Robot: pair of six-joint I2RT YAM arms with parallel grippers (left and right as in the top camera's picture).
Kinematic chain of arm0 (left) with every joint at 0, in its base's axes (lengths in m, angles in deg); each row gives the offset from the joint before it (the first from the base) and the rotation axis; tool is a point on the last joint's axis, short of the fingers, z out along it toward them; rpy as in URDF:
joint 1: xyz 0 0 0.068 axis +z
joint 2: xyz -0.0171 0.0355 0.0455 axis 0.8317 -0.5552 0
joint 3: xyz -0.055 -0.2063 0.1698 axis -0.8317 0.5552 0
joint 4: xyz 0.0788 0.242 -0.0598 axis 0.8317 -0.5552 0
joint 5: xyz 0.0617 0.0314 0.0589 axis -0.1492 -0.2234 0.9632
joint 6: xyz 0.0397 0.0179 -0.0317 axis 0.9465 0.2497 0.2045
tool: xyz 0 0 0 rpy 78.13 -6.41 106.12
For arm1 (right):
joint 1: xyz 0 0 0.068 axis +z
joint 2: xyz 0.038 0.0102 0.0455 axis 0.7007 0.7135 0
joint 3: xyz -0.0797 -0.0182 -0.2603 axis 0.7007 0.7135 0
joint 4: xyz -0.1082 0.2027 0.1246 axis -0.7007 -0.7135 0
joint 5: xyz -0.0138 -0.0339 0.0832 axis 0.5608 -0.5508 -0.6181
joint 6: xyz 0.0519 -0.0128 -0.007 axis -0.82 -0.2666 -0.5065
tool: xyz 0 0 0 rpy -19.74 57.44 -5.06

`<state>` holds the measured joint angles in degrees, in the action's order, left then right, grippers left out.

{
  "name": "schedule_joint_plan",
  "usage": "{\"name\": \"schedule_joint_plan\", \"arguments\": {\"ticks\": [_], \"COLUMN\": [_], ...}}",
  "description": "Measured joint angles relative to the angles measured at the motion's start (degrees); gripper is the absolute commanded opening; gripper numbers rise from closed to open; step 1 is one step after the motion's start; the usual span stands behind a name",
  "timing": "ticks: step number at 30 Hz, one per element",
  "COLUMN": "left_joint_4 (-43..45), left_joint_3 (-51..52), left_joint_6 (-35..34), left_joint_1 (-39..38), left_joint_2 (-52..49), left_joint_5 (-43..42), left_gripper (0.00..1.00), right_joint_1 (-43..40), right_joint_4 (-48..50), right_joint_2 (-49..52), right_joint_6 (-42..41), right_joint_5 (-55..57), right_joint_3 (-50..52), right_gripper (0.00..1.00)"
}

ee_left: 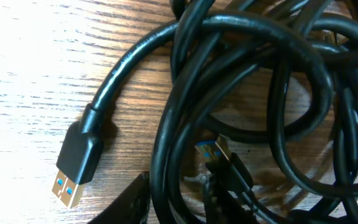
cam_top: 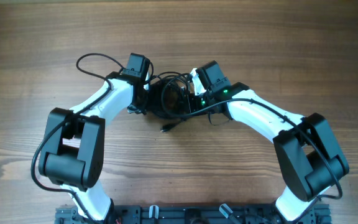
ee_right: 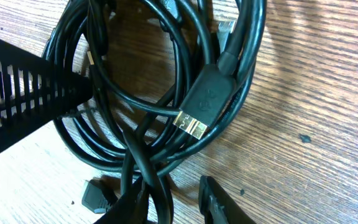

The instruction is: Untangle cables

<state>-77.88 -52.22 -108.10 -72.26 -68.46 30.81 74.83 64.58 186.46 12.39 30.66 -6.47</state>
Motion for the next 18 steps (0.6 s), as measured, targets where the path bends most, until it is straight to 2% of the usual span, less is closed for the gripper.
{"name": "schedule_joint_plan", "arguments": {"ticks": [1,4,7,11,14,18], "left_joint_4": [0.17,0.48,0.68,1.27,1.66,1.66], "left_joint_3": [0.00,-0.02,-0.02,-0.33,-0.46,-0.48], "left_joint_6": [0.02,-0.20,-0.42,-0.42,-0.39,-0.31], "left_joint_1": [0.00,0.02,0.04,0.02,-0.76,-0.92], "left_joint_2": [-0.07,-0.31,-0.39,-0.98,-1.38,-1.53], "left_joint_5": [0.00,0.00,-0.04,-1.55,-3.67,-4.68], "left_gripper": [0.18,0.10,0.09,0.08,0.07,0.22], "right_joint_1": [0.00,0.00,-0.31,-1.42,-1.42,-1.40], "right_joint_4": [-0.02,-0.04,-1.40,-6.64,-12.24,-14.47], "right_joint_2": [0.00,0.00,-0.37,-8.20,-11.13,-11.17], "right_joint_6": [-0.20,-1.01,-2.86,-3.52,-3.69,-4.59], "right_joint_5": [0.22,1.77,1.92,3.52,10.05,12.39], "right_joint_3": [0.00,0.00,0.00,0.00,-0.13,-0.13], "right_gripper": [0.04,0.04,0.04,0.04,0.04,0.04]}}
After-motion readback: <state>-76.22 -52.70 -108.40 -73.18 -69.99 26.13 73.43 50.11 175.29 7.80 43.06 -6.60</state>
